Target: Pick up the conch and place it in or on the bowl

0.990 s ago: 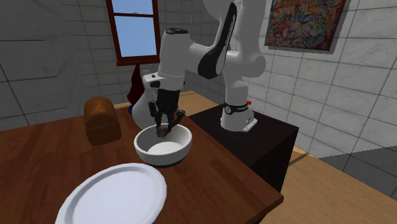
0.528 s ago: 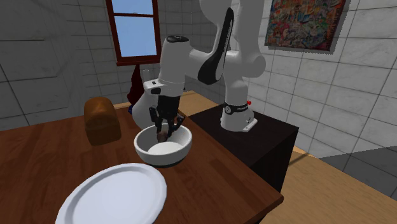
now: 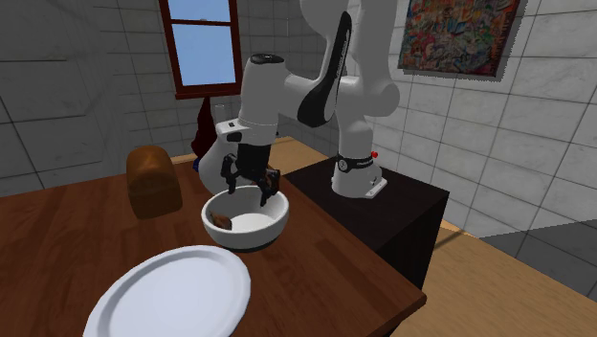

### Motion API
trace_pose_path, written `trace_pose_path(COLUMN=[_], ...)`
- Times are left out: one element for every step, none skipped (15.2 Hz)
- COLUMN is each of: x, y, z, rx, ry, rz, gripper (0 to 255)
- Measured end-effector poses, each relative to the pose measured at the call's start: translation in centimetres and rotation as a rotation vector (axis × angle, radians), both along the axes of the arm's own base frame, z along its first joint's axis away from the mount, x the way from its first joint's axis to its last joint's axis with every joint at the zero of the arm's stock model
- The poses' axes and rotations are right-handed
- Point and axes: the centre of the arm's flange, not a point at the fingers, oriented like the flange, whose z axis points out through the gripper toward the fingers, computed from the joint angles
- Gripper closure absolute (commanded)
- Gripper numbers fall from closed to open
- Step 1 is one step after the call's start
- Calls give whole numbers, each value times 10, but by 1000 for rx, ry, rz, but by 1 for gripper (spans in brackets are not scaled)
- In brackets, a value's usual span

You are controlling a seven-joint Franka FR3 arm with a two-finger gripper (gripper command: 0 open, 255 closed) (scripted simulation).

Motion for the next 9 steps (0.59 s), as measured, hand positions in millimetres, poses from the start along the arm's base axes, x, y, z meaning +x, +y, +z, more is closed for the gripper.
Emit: trace_pose_path(x=[0, 0, 0, -2, -4, -5, -5, -7, -7], y=[0, 0, 1, 1, 4, 7, 7, 7, 7], z=[0, 0, 7, 14, 26, 35, 41, 45, 47], rx=[0, 0, 0, -1, -2, -2, -2, -1, -1], ry=[0, 0, -1, -1, -3, -2, -2, -1, -1], rz=[0, 0, 1, 0, 1, 0, 0, 0, 0], gripper=[0, 0, 0, 0, 0, 0, 0, 0, 0])
